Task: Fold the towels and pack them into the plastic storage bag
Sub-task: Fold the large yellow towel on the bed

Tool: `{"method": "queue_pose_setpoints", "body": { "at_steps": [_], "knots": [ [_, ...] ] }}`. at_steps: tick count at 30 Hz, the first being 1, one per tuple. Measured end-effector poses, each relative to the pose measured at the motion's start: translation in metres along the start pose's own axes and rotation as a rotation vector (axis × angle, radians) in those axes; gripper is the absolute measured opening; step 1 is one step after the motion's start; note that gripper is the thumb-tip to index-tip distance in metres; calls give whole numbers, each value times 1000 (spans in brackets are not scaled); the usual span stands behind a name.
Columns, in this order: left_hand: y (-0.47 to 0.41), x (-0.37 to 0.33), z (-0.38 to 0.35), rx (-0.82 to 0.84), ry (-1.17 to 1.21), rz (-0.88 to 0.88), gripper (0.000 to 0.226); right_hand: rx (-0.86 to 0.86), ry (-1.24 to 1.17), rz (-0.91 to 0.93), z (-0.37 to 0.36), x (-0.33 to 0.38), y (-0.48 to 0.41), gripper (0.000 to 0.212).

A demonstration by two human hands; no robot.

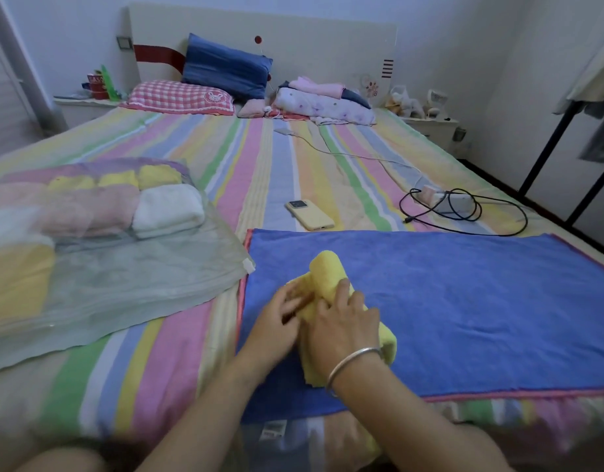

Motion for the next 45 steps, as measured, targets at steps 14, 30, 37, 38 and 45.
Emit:
{"method": "queue_pose_setpoints", "body": {
  "at_steps": [14, 30, 37, 38, 45],
  "knots": [
    [39, -20, 56, -303, -124, -123, 44, 129, -148, -192, -19, -21, -1, 60],
    [110, -24, 171, -627, -1125, -411, 15, -91, -598, 90, 32, 9, 14, 28],
    [136, -24, 248, -683, -1506, -218, 42, 2, -673, 511, 37, 92, 38, 49],
    [137, -26, 258, -681, -1514, -202, 43, 26, -640, 587, 36, 103, 40, 53],
    [130, -57, 291, -812, -1098, -208, 9, 94, -463, 838, 48, 183, 31, 53]
  ]
}}
Point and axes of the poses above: each hand's wrist, its own y-axis away from the middle knuckle, its own z-axis out of the back of the hand, x = y × z, the point moved 2 cm from there along -y, towards the middle knuckle, and after that the axes turned 4 degrees about x, right-handed, at the moved point
